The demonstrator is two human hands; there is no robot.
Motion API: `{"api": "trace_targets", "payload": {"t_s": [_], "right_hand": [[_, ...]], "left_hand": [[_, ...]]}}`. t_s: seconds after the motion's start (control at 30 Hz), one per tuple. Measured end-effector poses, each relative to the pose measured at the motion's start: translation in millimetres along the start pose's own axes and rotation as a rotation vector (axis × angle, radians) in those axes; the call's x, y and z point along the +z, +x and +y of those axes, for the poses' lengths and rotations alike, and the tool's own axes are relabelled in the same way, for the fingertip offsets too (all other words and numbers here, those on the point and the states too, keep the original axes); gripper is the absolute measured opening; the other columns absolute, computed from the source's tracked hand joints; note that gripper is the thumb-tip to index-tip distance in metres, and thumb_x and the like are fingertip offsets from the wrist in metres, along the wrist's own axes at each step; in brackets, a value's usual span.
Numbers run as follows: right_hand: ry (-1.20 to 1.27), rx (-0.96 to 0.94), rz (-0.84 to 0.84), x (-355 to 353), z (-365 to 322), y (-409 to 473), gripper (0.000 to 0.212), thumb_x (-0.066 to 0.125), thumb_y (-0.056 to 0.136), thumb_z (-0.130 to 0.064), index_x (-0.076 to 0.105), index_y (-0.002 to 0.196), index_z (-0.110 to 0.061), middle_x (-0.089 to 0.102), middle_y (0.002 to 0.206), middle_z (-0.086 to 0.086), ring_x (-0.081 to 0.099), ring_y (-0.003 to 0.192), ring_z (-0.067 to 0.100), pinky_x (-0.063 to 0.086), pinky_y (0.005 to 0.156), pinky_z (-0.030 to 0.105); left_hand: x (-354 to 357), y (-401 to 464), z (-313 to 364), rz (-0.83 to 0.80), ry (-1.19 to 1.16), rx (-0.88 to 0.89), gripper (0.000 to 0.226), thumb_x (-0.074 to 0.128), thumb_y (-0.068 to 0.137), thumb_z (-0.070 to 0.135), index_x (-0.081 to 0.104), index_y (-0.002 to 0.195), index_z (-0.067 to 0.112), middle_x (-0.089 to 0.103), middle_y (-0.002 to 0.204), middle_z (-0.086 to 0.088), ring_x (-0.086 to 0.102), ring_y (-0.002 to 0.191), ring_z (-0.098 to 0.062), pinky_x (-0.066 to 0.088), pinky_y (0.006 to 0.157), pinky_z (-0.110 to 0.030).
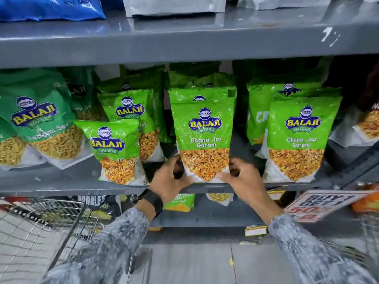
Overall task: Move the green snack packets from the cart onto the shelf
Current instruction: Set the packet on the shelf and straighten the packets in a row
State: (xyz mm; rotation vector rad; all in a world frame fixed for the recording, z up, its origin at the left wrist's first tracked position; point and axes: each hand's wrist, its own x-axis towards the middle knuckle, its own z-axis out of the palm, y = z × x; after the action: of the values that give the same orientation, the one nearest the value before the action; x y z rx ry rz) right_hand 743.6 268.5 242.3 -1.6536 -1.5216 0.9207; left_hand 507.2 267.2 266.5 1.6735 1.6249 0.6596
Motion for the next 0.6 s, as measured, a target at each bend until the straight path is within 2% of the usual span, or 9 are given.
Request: {"api": "trace_targets", "payload": {"t_s": [0.07, 0.13, 0.17, 0.23, 0.33, 0.4, 0.43, 0.5, 0.6], "right_hand": [[0.002, -0.003, 0.026, 2, -4, -6, 0.049, 0.086, 0.078, -0.032, 0.067, 0.120, -0.020, 0.076, 0.104, -0.003, 0.070, 0.092, 0.015, 0.055, 0.082, 0.034], [0.065, -0.013, 0.196, 4, -10, -19, 0.060, 0.087, 0.077, -0.036, 0.061, 0.130, -0.025, 0.069, 0.107, -0.005, 0.065, 0.089, 0.008, 0.053, 0.081, 0.029], [0.107, -0.052, 0.310, 8, -18, -26, 0.056, 0.085, 0.078, -0.038, 0.061, 0.127, -0.029, 0.066, 0.104, -0.007, 0.062, 0.085, 0.007, 0.053, 0.078, 0.028], [0.139, -0.186, 0.453, 17, -37, -39, 0.033, 0.077, 0.082, -0.044, 0.063, 0.110, -0.037, 0.066, 0.093, -0.013, 0.062, 0.079, 0.010, 0.053, 0.074, 0.029], [0.139, -0.274, 0.306, 61, -80, -40, 0.015, 0.072, 0.082, -0.041, 0.068, 0.094, -0.032, 0.073, 0.081, -0.012, 0.067, 0.074, 0.008, 0.054, 0.070, 0.030], [0.087, -0.240, 0.081, 102, -105, -34, 0.025, 0.079, 0.078, -0.039, 0.073, 0.099, -0.028, 0.075, 0.081, -0.009, 0.068, 0.072, 0.009, 0.053, 0.068, 0.031], [0.004, -0.212, -0.025, 123, -113, -29, 0.034, 0.082, 0.075, -0.043, 0.074, 0.103, -0.026, 0.076, 0.087, -0.007, 0.069, 0.077, 0.014, 0.052, 0.070, 0.030], [-0.209, -0.151, -0.173, 160, -119, -21, 0.046, 0.081, 0.072, -0.053, 0.072, 0.109, -0.027, 0.078, 0.104, -0.002, 0.071, 0.098, 0.023, 0.056, 0.078, 0.035], [-0.370, -0.066, -0.142, 189, -117, -13, 0.041, 0.076, 0.075, -0.053, 0.067, 0.107, -0.029, 0.077, 0.106, 0.001, 0.071, 0.103, 0.031, 0.055, 0.072, 0.037]], "left_hand": [[-1, -7, 2, 0.005, -0.010, 0.024, 0.083, 0.078, 0.081, 0.035, 0.036, 0.151, 0.026, 0.069, 0.124, -0.002, 0.065, 0.116, -0.020, 0.052, 0.101, -0.041], [-10, -26, 3, 0.058, -0.081, 0.054, 0.076, 0.079, 0.080, 0.031, 0.043, 0.146, 0.030, 0.071, 0.114, 0.010, 0.067, 0.108, -0.001, 0.054, 0.097, -0.027], [-20, -37, 0, 0.122, -0.120, 0.072, 0.065, 0.079, 0.080, 0.030, 0.050, 0.139, 0.031, 0.071, 0.108, 0.016, 0.066, 0.100, 0.008, 0.056, 0.093, -0.022], [-48, -56, -4, 0.321, -0.156, 0.122, 0.038, 0.076, 0.084, 0.028, 0.065, 0.120, 0.030, 0.072, 0.092, 0.021, 0.068, 0.084, 0.002, 0.059, 0.084, -0.033], [-116, -67, -10, 0.677, -0.142, 0.210, 0.016, 0.072, 0.084, 0.021, 0.069, 0.092, 0.034, 0.072, 0.081, 0.014, 0.065, 0.068, -0.010, 0.058, 0.068, -0.038], [-161, -56, -13, 0.841, -0.048, 0.231, 0.023, 0.069, 0.086, 0.013, 0.066, 0.100, 0.031, 0.067, 0.089, 0.008, 0.064, 0.077, -0.020, 0.056, 0.071, -0.039], [-179, -46, -14, 0.860, -0.046, 0.207, 0.026, 0.067, 0.089, 0.013, 0.063, 0.112, 0.023, 0.063, 0.098, 0.001, 0.062, 0.084, -0.022, 0.055, 0.076, -0.038], [-202, -24, -14, 0.719, -0.225, 0.067, 0.041, 0.064, 0.093, 0.014, 0.053, 0.133, 0.013, 0.058, 0.102, -0.002, 0.060, 0.084, -0.014, 0.050, 0.075, -0.022], [-224, 1, -27, 0.389, -0.313, -0.007, 0.029, 0.057, 0.097, 0.009, 0.063, 0.124, 0.002, 0.064, 0.072, 0.006, 0.052, 0.043, 0.008, 0.040, 0.048, -0.002]]}}
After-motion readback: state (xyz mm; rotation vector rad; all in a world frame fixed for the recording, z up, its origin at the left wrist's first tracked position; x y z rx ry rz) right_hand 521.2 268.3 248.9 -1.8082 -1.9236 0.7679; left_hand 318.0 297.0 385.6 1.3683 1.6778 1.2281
